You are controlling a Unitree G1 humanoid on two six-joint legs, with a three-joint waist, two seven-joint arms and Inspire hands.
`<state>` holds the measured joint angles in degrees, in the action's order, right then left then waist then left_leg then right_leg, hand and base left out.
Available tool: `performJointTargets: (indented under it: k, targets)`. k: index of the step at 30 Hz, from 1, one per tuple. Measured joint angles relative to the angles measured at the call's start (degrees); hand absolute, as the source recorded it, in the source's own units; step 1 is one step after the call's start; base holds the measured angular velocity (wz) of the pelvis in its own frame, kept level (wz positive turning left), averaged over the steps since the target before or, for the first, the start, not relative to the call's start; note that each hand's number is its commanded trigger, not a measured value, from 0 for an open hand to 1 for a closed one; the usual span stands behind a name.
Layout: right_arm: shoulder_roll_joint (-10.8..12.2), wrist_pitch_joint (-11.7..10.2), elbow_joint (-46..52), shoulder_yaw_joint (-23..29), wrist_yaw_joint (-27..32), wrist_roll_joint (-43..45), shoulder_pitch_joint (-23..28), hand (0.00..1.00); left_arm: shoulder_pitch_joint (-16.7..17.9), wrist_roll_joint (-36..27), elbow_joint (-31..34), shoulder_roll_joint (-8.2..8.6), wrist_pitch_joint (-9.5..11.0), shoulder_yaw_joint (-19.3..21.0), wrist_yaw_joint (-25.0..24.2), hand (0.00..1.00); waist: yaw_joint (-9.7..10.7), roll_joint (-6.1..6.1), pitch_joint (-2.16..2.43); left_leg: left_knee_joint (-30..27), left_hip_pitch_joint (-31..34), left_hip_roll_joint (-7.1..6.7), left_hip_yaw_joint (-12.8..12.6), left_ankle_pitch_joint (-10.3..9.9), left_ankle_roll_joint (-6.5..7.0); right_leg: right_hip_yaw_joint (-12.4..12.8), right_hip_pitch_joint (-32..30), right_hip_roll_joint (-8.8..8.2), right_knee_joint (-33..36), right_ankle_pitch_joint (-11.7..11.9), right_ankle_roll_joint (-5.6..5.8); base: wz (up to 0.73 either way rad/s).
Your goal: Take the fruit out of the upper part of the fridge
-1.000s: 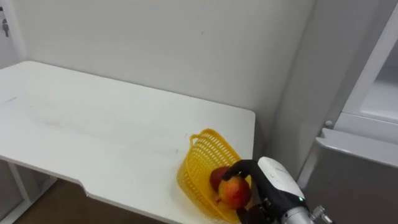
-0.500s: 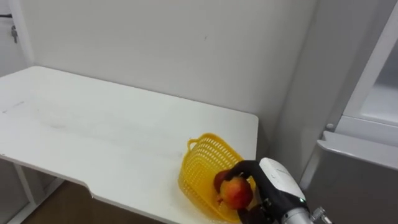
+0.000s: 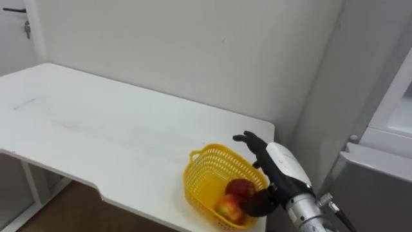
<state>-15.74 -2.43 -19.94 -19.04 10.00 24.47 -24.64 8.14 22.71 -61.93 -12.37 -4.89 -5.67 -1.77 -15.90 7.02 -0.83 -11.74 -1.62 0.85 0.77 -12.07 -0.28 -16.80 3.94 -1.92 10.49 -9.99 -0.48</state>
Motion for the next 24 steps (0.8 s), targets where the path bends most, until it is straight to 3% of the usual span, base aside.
performJointTargets:
  k: [6, 11, 15, 24]
  targets:
    - [0.1, -0.2, 3.1, 0.0, 0.0, -1.7, 0.0, 0.00, 0.1, 0.0, 0.5, 0.16, 0.0, 1.1, -1.4, 0.00, 0.1, -0.58, -0.35, 0.0, 0.2, 0.17, -0.1, 0.0, -0.02, -0.6, -0.2, 0.03, 0.0, 0.0, 0.00, 0.01]
    - [0.1, -0.5, 4.7, 0.0, -0.3, -1.1, 0.0, 0.00, 0.2, 0.6, 2.1, 0.26, 0.0, 1.1, -1.7, 0.00, 0.7, -0.93, 0.04, 0.0, 0.2, 0.14, -0.2, 0.0, -0.02, -0.6, -0.2, 0.01, 0.0, 0.0, 0.00, 0.00]
    - [0.1, -0.5, 5.0, 0.0, -0.3, -1.2, 0.0, 0.00, 0.3, 0.6, 2.3, 0.33, -0.3, 1.1, -1.6, 0.00, 1.6, -1.34, 0.64, 0.0, 0.1, 0.12, -0.2, 0.0, -0.01, -0.5, -0.2, 0.00, 0.1, 0.0, 0.00, 0.00]
    - [0.0, -0.5, 6.9, 0.2, -0.3, -4.4, 0.0, 0.00, 0.8, 0.5, 2.2, 0.32, -0.3, 1.0, -1.1, 0.00, 2.3, -1.44, 0.65, 0.1, 0.1, 0.17, -0.5, 0.0, -0.03, -0.7, -0.1, 0.00, 0.1, 0.0, -0.01, -0.01]
